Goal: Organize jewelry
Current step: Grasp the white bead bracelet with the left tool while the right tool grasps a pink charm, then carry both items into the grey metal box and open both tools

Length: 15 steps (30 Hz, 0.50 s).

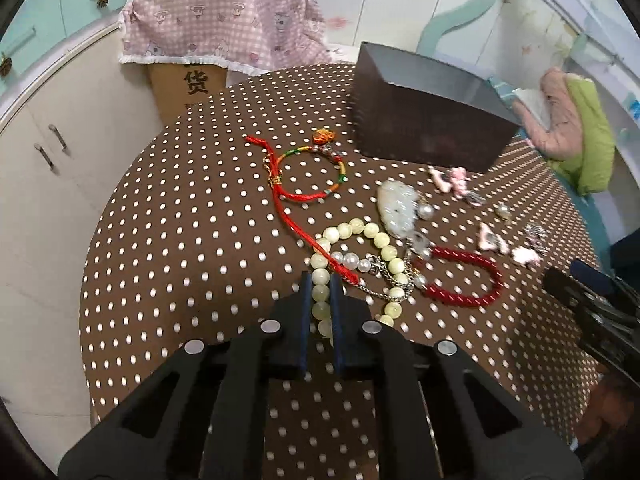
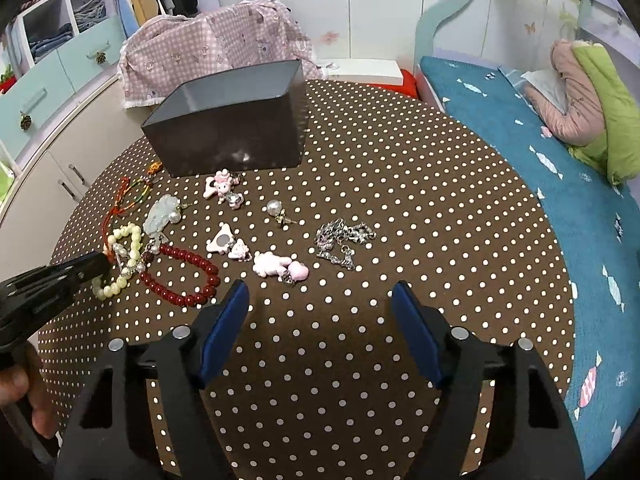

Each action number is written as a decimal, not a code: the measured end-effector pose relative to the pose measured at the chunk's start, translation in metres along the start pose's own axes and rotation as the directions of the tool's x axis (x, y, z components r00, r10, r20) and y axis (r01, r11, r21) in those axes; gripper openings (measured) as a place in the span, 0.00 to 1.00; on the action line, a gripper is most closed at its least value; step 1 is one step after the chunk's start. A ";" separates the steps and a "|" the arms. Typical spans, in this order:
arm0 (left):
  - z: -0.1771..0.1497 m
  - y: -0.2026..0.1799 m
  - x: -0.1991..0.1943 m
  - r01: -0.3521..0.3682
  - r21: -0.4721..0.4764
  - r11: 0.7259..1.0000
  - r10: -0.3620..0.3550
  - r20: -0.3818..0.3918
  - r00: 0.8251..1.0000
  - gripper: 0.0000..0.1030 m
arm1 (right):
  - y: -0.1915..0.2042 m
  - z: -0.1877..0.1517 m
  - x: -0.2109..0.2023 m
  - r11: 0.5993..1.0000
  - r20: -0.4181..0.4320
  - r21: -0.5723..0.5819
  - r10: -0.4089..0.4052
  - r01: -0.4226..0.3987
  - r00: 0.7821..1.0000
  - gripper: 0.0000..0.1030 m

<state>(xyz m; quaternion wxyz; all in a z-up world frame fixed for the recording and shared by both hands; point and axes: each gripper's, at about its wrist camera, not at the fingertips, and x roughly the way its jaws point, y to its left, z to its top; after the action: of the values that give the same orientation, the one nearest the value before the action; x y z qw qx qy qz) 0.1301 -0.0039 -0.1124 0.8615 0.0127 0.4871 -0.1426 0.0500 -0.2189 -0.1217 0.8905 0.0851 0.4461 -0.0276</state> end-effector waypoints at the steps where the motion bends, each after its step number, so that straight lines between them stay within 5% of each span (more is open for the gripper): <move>1: -0.002 -0.001 -0.004 0.008 0.002 1.000 -0.008 0.007 1.000 0.09 | 0.000 0.000 0.001 1.000 -0.004 -0.001 0.002 -0.002 1.000 0.68; 10: -0.016 -0.019 -0.044 0.098 0.030 0.995 -0.100 0.051 0.994 0.09 | 0.013 0.009 0.023 0.995 -0.024 -0.091 0.036 -0.038 0.999 0.48; 15: -0.020 -0.021 -0.056 0.118 0.030 0.993 -0.120 0.071 0.990 0.09 | 0.018 0.013 0.026 0.987 -0.026 -0.152 0.052 -0.055 0.998 0.18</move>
<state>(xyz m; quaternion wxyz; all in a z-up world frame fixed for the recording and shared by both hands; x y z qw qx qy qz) 0.0804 -0.0079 -0.0733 0.8684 -0.0107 0.4535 -0.2004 0.0777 -0.2028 -0.1325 0.8898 0.0290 0.4543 0.0314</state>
